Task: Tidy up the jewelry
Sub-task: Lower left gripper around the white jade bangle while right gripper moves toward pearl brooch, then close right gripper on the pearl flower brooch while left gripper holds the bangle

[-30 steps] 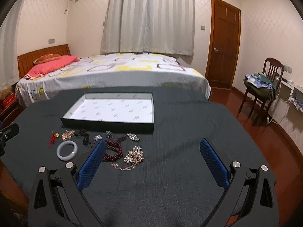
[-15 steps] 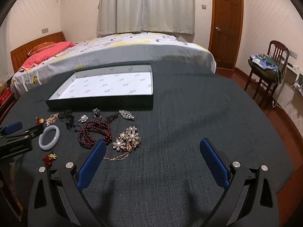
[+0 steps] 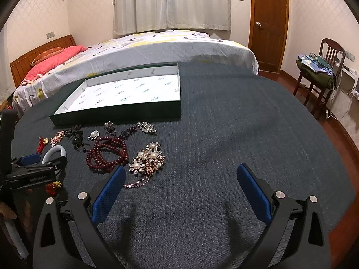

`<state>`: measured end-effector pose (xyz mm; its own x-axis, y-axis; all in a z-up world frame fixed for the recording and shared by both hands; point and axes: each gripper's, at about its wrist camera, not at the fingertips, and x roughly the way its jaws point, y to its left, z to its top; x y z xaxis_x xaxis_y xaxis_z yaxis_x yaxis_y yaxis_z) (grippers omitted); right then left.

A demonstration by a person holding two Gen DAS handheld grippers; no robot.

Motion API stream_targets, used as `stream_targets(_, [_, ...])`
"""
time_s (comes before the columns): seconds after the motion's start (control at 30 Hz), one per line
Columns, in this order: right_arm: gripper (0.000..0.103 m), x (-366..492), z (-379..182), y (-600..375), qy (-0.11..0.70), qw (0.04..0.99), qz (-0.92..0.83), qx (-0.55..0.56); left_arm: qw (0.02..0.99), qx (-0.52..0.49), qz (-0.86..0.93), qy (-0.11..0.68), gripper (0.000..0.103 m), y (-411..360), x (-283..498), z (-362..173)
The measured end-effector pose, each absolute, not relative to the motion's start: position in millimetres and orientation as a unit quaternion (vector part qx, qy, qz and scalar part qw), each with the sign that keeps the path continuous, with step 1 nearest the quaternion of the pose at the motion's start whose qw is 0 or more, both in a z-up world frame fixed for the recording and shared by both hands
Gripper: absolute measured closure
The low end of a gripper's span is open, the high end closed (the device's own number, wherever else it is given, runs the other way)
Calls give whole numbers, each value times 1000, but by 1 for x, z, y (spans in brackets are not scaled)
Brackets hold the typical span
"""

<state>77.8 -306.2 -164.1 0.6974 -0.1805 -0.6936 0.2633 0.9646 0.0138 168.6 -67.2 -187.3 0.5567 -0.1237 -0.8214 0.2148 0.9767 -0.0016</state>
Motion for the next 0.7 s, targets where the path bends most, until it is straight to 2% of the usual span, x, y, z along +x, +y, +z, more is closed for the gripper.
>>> stream_targets(0.1, [7, 80, -166, -305, 372, 919, -119, 54, 883, 52, -101, 455, 11, -65, 166, -186])
stream_targets(0.17, [7, 83, -167, -304, 375, 918, -117, 53, 886, 56, -113, 446, 26, -68, 161, -184])
stream_targets(0.23, [7, 85, -168, -303, 377, 918, -115, 53, 887, 60, -124, 441, 33, -69, 159, -182])
stream_targets(0.7, [7, 123, -181, -306, 409, 907, -88, 58, 897, 52, -105, 426, 34, -50, 149, -170])
